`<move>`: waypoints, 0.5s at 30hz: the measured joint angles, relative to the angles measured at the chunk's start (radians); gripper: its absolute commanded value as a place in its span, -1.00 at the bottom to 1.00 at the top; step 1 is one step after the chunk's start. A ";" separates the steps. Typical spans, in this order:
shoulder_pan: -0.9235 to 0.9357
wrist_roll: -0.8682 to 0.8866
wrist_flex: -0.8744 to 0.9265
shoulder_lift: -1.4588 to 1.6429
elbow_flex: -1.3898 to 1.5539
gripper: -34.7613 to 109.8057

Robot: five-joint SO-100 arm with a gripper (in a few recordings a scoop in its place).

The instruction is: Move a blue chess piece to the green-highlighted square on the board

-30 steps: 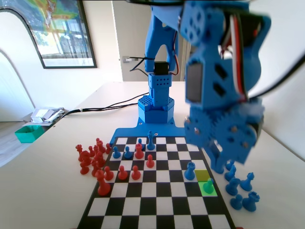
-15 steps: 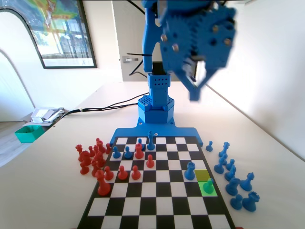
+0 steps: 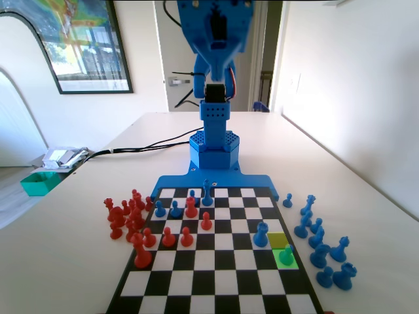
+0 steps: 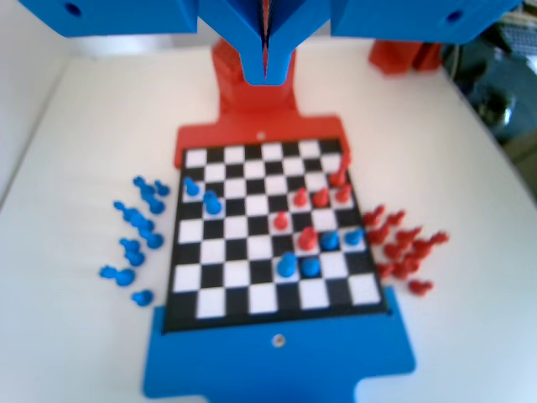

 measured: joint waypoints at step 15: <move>0.057 -0.167 0.018 0.535 0.253 -0.51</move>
